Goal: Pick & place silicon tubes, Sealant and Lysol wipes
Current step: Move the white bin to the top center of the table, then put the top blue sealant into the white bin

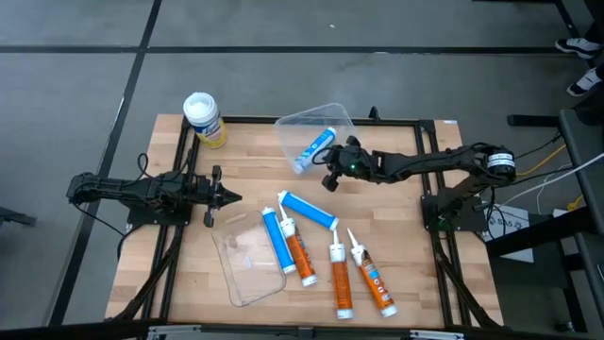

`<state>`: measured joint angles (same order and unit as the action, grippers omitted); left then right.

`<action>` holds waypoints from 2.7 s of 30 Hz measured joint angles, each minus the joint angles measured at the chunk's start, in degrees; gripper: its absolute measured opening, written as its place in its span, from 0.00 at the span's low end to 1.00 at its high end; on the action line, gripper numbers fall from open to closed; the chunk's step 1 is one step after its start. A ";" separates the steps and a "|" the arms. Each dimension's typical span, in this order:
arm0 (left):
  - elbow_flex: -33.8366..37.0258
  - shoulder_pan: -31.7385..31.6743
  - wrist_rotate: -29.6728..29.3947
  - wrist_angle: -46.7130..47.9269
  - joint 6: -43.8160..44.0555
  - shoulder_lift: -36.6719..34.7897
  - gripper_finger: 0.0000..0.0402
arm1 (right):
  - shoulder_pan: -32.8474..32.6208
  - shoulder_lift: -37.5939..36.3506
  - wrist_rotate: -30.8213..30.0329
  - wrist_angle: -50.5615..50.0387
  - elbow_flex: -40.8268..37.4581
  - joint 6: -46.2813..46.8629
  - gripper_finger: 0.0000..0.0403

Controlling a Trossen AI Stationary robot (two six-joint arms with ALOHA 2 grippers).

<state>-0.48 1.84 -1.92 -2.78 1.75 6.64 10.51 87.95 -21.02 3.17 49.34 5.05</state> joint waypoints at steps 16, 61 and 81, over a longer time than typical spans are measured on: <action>-0.01 -0.01 0.00 0.00 0.00 -0.01 0.03 | -1.37 -0.43 17.03 -8.04 4.94 6.49 0.02; -0.01 0.00 -0.01 0.02 -0.01 -0.01 0.02 | -11.86 6.01 14.76 -64.23 37.29 14.32 0.52; -0.01 0.00 -0.01 0.00 -0.01 -0.01 0.03 | -13.78 17.13 19.56 -57.60 37.27 17.55 0.53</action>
<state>-0.49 1.84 -1.93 -2.78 1.74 6.64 -3.27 105.09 -1.46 -54.43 86.61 22.60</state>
